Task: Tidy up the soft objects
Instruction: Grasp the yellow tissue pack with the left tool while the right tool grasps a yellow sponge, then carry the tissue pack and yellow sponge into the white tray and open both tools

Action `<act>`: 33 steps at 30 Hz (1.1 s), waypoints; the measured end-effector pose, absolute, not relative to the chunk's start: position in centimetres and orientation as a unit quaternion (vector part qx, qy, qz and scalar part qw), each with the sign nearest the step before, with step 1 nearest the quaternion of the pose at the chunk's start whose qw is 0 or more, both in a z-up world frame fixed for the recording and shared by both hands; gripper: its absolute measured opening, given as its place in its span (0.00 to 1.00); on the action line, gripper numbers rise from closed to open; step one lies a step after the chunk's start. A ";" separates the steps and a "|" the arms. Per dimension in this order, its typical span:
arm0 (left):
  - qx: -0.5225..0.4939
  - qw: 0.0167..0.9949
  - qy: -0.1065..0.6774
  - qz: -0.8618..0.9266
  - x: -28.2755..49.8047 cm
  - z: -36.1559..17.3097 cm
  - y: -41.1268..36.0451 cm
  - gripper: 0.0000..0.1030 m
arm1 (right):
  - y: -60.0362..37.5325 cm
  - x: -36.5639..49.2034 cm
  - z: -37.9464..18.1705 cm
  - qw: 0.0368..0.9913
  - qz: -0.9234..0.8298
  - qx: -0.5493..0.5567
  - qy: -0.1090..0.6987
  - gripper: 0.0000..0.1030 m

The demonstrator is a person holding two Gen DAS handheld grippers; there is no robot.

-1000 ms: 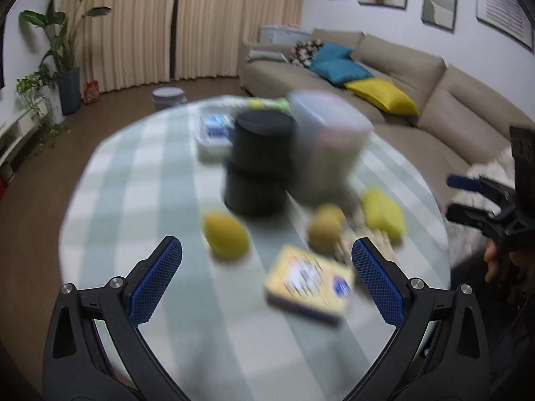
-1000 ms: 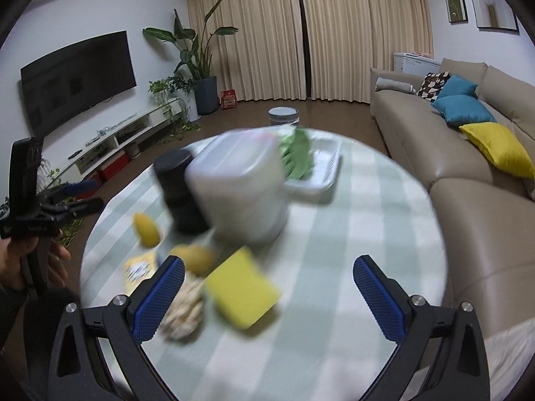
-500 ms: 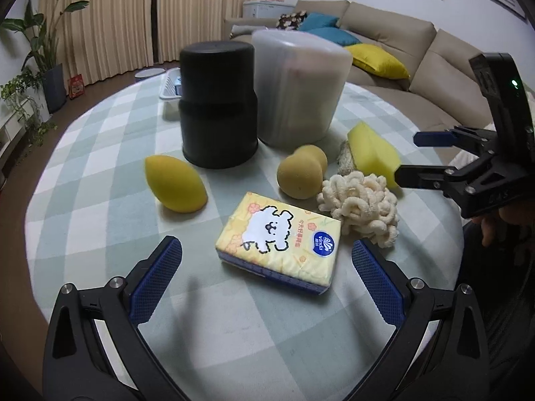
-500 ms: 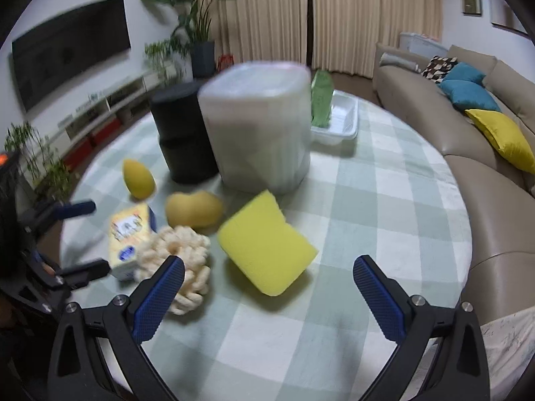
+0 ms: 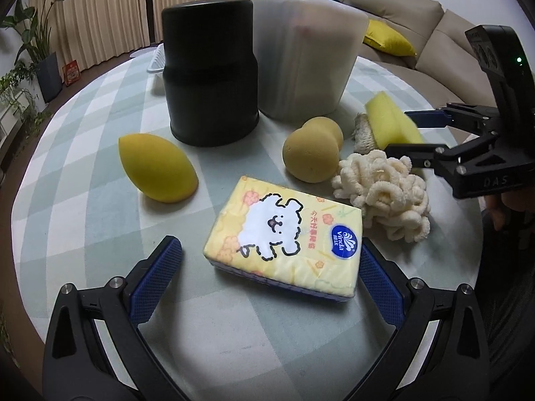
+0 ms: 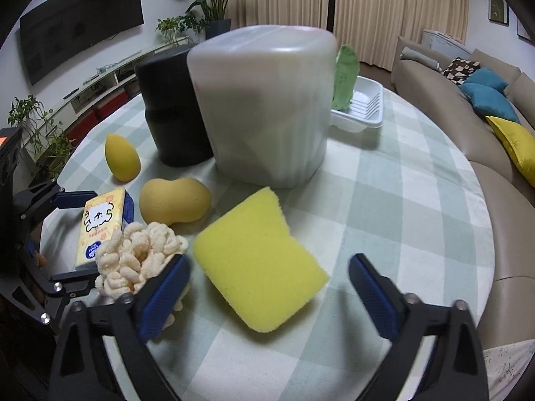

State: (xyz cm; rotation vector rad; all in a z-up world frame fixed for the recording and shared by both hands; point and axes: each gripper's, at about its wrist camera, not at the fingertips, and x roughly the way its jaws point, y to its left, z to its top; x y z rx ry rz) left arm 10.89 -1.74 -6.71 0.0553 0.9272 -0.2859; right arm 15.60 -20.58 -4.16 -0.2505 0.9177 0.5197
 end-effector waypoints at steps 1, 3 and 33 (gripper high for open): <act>0.026 0.883 0.448 -0.136 10.9 -6.7 -1.8 1.00 | -20.7 15.7 -4.1 0.857 0.247 -0.117 0.437 0.81; 0.023 0.883 0.450 -0.133 10.9 -6.6 -1.7 0.99 | -20.9 15.6 -4.0 0.858 0.248 -0.112 0.436 0.71; -0.055 0.913 0.388 -0.114 5.5 2.6 1.8 0.75 | -25.3 8.4 1.9 0.881 0.228 -0.022 0.414 0.56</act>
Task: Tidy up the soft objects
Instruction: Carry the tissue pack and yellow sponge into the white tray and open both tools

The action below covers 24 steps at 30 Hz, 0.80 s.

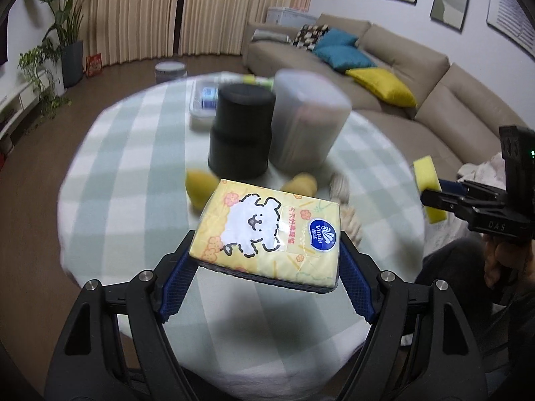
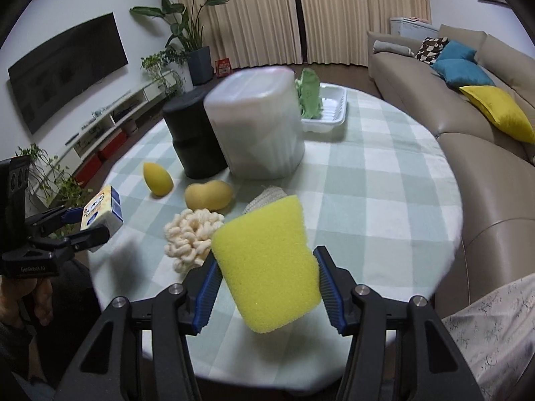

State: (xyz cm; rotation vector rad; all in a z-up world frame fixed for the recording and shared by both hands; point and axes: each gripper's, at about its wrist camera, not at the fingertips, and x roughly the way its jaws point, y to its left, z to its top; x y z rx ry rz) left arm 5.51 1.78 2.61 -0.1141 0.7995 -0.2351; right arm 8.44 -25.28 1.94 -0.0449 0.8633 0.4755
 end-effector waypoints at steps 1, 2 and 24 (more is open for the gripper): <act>-0.056 0.917 0.377 -0.115 5.6 3.7 2.1 0.75 | -25.5 8.3 2.7 0.883 0.229 -0.022 0.409 0.56; -0.054 0.920 0.370 -0.116 5.8 4.5 2.3 0.75 | -25.7 8.1 3.4 0.885 0.230 -0.023 0.404 0.56; 0.048 0.949 0.299 -0.085 26.5 19.2 6.4 0.75 | -24.8 24.3 22.8 0.928 0.219 -0.115 0.278 0.56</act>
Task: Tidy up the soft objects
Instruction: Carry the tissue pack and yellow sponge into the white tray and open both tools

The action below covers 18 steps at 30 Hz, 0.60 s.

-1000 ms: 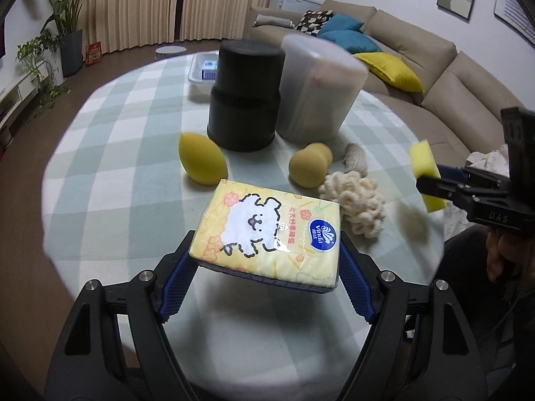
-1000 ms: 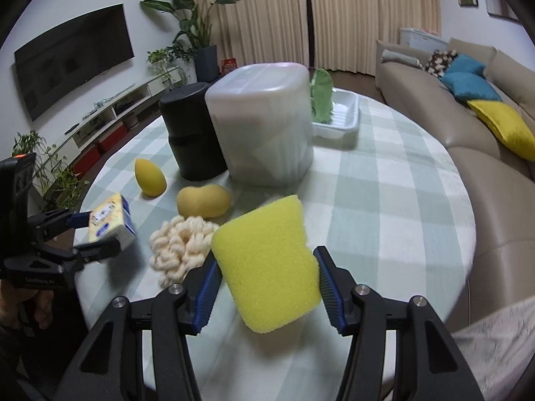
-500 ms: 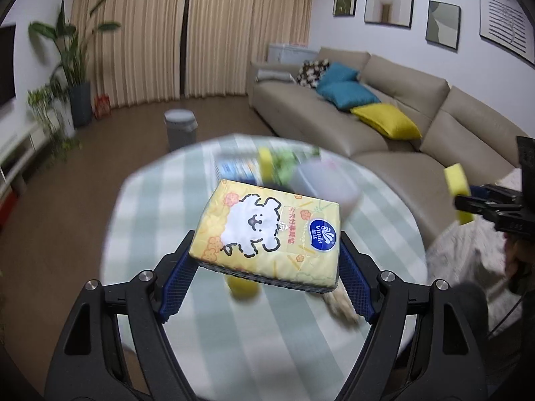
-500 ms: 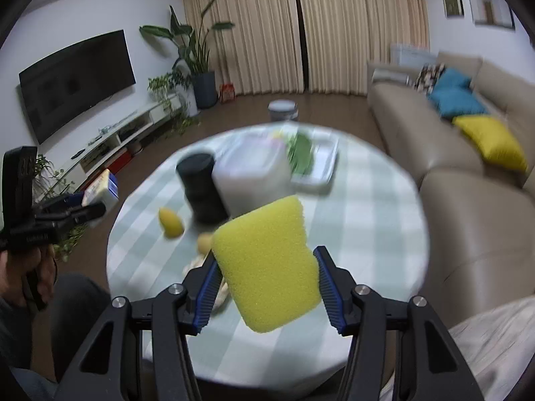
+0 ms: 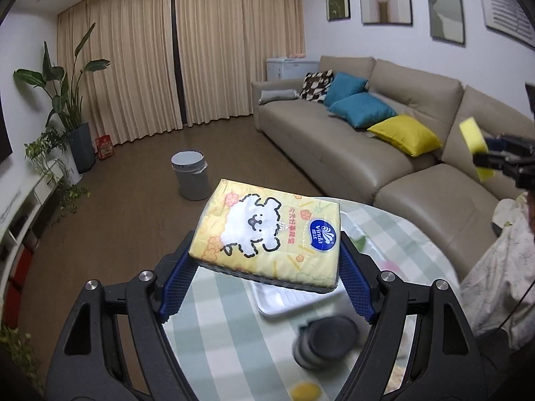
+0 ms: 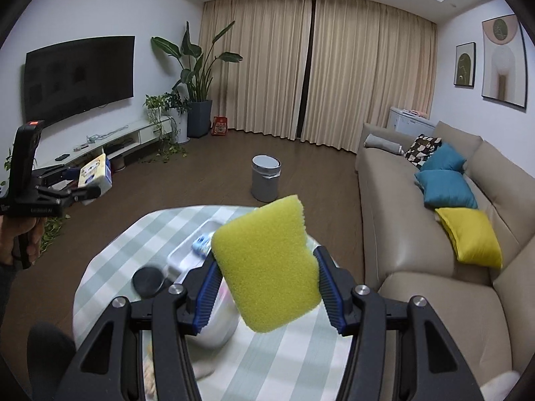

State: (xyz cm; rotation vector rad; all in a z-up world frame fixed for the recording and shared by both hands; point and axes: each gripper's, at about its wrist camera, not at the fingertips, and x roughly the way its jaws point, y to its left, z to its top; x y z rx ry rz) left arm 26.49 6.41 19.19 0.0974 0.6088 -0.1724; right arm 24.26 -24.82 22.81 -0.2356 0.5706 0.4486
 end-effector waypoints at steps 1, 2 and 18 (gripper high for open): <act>0.049 0.948 0.303 -0.083 27.7 19.1 6.5 0.75 | -24.6 25.5 23.1 0.927 0.218 -0.117 0.281 0.56; 0.047 0.946 0.307 -0.088 29.4 18.9 6.5 0.75 | -24.1 26.9 23.3 0.926 0.217 -0.119 0.285 0.56; 0.082 0.890 0.436 -0.105 42.4 5.7 3.0 0.75 | -18.0 45.2 11.9 0.878 0.214 -0.117 0.412 0.56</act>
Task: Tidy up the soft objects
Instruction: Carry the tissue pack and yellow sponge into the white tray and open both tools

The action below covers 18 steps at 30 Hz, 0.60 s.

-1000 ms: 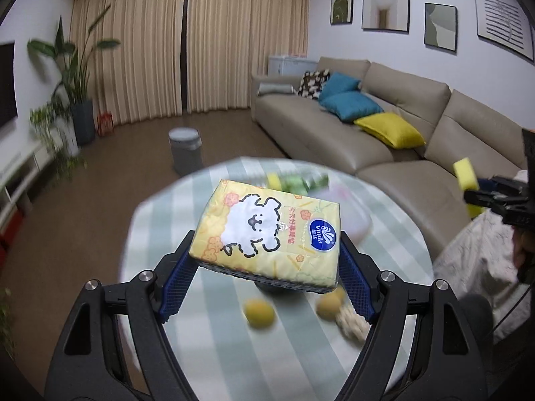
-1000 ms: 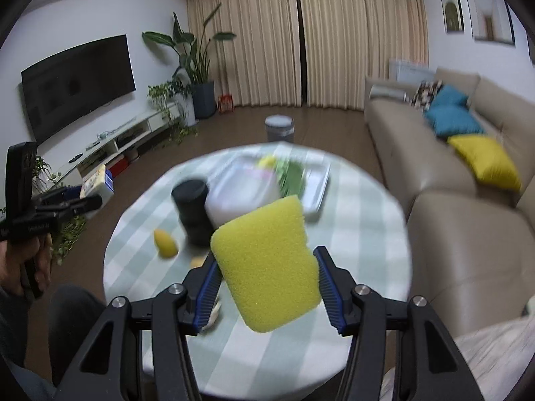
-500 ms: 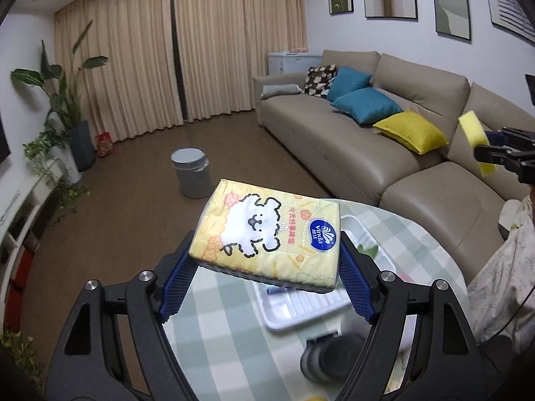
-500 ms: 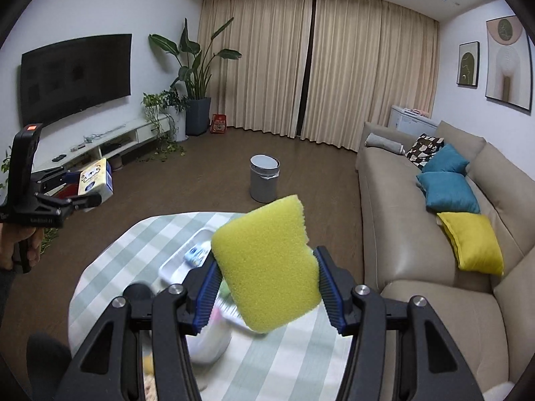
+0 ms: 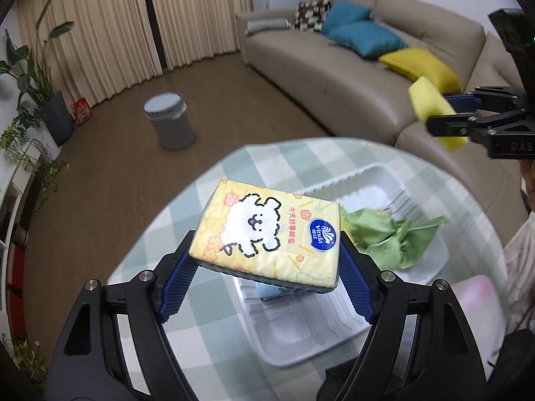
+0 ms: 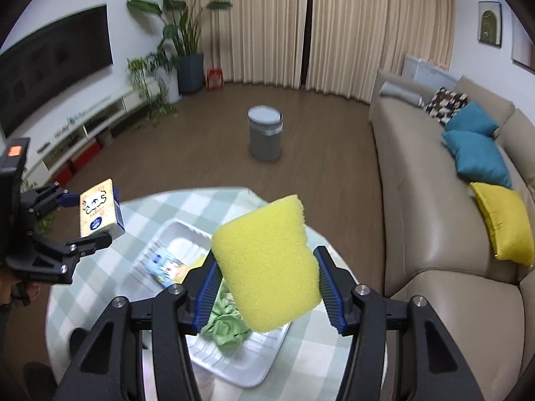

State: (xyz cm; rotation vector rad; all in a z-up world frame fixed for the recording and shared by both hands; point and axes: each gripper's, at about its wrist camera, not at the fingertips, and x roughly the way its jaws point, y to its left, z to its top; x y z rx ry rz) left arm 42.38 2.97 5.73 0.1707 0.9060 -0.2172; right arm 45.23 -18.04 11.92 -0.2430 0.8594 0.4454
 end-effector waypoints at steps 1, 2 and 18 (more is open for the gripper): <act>0.084 0.886 0.443 -0.106 42.7 4.9 2.9 0.75 | -17.7 46.1 10.6 0.871 0.215 -0.118 0.425 0.56; 0.084 0.882 0.450 -0.109 43.1 4.1 2.8 0.75 | -17.5 46.6 9.6 0.867 0.214 -0.119 0.433 0.56; 0.136 0.843 0.493 -0.169 42.5 -2.2 0.0 0.76 | -16.1 49.8 -2.2 0.805 0.209 -0.149 0.535 0.57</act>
